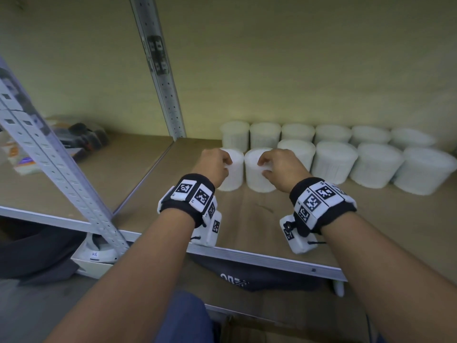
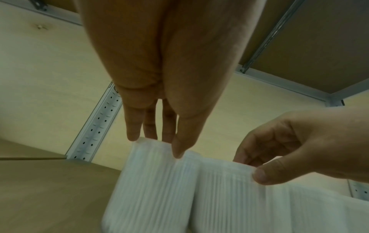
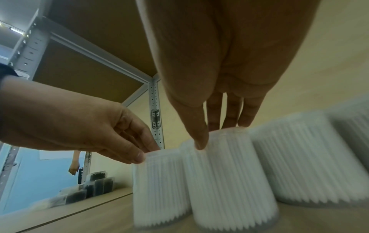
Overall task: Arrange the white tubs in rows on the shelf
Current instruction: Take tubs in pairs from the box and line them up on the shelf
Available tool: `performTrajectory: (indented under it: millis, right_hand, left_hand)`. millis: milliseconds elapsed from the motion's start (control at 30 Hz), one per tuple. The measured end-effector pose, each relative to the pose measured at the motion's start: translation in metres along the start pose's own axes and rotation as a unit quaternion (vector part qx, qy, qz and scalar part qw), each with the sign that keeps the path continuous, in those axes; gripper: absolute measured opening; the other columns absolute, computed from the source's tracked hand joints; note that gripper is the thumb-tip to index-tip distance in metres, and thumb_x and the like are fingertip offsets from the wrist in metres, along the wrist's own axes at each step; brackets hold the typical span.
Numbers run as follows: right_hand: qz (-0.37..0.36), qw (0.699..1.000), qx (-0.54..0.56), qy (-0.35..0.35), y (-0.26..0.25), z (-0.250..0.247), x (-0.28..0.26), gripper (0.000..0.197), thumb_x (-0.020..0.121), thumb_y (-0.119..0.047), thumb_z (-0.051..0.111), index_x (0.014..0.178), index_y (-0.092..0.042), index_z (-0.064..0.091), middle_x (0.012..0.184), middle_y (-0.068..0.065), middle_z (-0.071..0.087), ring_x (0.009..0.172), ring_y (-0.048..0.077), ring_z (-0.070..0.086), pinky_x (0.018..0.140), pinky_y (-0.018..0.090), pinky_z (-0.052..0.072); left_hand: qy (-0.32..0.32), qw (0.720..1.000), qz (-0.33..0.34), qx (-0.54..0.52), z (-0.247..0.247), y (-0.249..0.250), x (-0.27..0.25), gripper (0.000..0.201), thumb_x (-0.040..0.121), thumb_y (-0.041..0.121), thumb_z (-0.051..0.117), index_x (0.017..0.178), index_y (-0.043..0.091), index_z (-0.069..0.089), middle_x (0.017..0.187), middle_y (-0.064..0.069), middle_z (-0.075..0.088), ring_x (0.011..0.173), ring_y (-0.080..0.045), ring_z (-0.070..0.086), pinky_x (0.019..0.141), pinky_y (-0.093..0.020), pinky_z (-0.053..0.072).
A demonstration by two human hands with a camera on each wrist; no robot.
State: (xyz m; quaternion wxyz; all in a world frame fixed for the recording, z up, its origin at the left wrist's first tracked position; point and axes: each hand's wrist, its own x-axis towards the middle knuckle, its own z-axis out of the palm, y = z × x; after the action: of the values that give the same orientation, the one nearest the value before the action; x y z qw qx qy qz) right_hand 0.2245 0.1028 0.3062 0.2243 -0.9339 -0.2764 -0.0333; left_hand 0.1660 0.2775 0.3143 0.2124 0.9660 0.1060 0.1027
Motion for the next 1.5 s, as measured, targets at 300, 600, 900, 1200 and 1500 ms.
performTrajectory:
  millis: [300, 600, 900, 1200, 1500]
  right_hand:
    - [0.001, 1.0, 0.011, 0.005, 0.001, 0.007, 0.027, 0.03, 0.09, -0.009, 0.058, 0.119, -0.011, 0.063, 0.127, 0.009, 0.06, 0.118, 0.024, 0.055, 0.098, 0.03, 0.044]
    - [0.007, 1.0, -0.017, 0.0, 0.004, 0.011, 0.048, 0.032, 0.091, -0.006, 0.052, 0.122, -0.014, 0.06, 0.126, 0.009, 0.059, 0.119, 0.025, 0.051, 0.096, 0.034, 0.044]
    - [0.007, 1.0, 0.002, 0.012, 0.011, 0.013, 0.053, 0.03, 0.09, -0.01, 0.056, 0.119, -0.016, 0.064, 0.121, 0.009, 0.062, 0.111, 0.024, 0.058, 0.092, 0.033, 0.047]
    - [-0.012, 0.999, 0.025, 0.019, 0.016, 0.016, 0.046, 0.034, 0.091, -0.01, 0.053, 0.123, -0.015, 0.062, 0.126, 0.007, 0.06, 0.122, 0.024, 0.049, 0.101, 0.033, 0.042]
    - [-0.033, 0.998, 0.037, 0.034, 0.037, -0.005, 0.028, 0.037, 0.088, -0.011, 0.056, 0.126, -0.013, 0.059, 0.137, 0.007, 0.049, 0.129, 0.023, 0.044, 0.108, 0.029, 0.035]
  left_hand:
    - [-0.001, 1.0, -0.002, -0.004, 0.002, -0.012, 0.033, 0.028, 0.089, 0.003, 0.059, 0.116, 0.007, 0.067, 0.123, -0.01, 0.064, 0.112, -0.023, 0.061, 0.092, -0.022, 0.042]
    - [0.009, 1.0, 0.011, -0.003, 0.006, -0.012, 0.058, 0.029, 0.088, 0.002, 0.057, 0.115, 0.006, 0.067, 0.124, -0.01, 0.064, 0.114, -0.023, 0.059, 0.094, -0.022, 0.041]
    - [0.016, 1.0, 0.025, 0.0, 0.012, -0.017, 0.064, 0.029, 0.087, 0.002, 0.056, 0.114, 0.007, 0.067, 0.123, -0.011, 0.064, 0.113, -0.024, 0.059, 0.094, -0.022, 0.041]
    - [0.001, 0.999, 0.03, 0.013, 0.01, -0.017, 0.063, 0.031, 0.088, 0.003, 0.054, 0.117, 0.008, 0.065, 0.126, -0.01, 0.06, 0.115, -0.025, 0.057, 0.097, -0.027, 0.043]
    - [-0.008, 0.998, 0.033, 0.044, 0.017, 0.007, 0.055, 0.043, 0.087, 0.02, 0.059, 0.128, 0.008, 0.053, 0.127, -0.013, 0.049, 0.119, -0.029, 0.048, 0.1, -0.04, 0.043]
